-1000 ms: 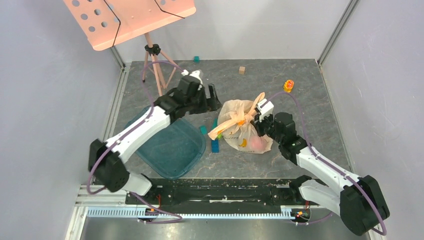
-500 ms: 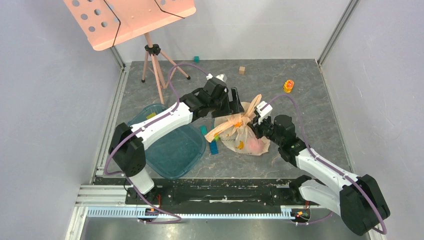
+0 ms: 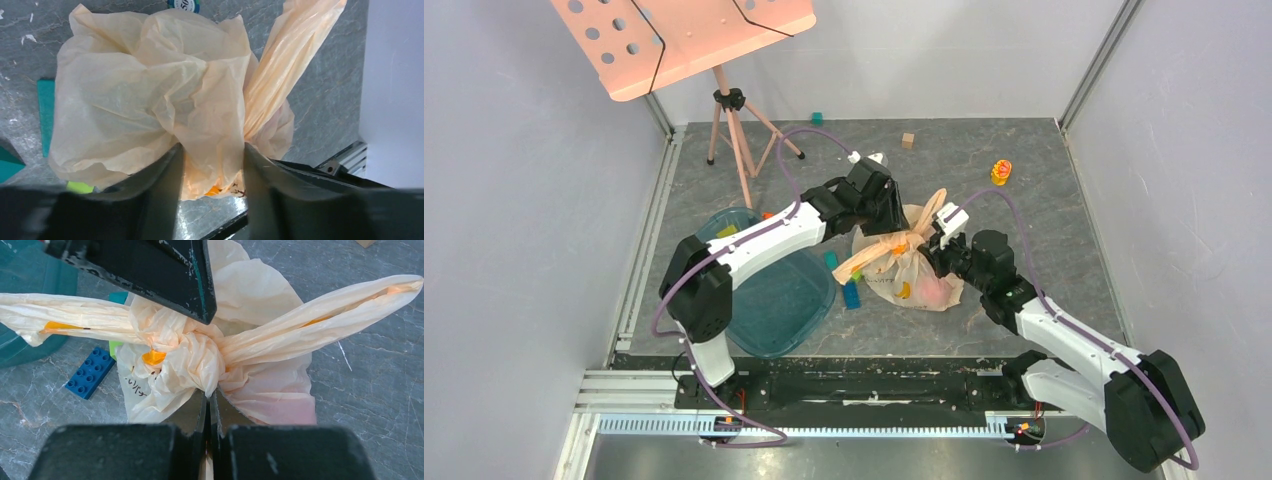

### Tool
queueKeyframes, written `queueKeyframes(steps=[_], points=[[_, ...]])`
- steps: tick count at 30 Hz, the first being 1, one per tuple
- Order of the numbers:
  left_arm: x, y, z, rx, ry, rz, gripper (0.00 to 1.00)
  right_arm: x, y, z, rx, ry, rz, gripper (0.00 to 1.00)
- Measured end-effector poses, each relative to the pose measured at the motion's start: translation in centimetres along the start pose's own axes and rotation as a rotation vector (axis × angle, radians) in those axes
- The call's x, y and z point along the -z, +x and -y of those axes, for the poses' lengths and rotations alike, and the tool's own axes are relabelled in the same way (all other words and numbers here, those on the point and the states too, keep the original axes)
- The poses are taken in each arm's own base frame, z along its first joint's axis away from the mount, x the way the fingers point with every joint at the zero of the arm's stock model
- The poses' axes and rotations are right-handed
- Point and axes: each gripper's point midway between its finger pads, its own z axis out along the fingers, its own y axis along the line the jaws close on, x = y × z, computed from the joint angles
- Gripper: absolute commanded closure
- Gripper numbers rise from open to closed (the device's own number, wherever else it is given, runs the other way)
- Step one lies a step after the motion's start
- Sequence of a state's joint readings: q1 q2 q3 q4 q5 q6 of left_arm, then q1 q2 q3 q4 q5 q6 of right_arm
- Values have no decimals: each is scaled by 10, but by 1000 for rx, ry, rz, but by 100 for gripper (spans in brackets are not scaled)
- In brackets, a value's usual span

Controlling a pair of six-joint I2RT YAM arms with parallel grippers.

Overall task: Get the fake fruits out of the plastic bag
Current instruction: Untie the plastic bag at the center of the board.

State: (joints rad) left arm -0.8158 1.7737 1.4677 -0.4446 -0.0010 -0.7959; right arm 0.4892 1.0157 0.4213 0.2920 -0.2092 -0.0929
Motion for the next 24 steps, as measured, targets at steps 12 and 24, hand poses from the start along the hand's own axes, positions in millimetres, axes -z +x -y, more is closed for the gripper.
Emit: queueKeyframes(steps=[12, 24], points=[[-7, 1, -13, -5, -52, -6, 98, 5, -5, 5, -20, 46, 16, 100], [16, -34, -94, 118, -157, 50, 98, 12, 2, 29, -130, 218, -31, 100]])
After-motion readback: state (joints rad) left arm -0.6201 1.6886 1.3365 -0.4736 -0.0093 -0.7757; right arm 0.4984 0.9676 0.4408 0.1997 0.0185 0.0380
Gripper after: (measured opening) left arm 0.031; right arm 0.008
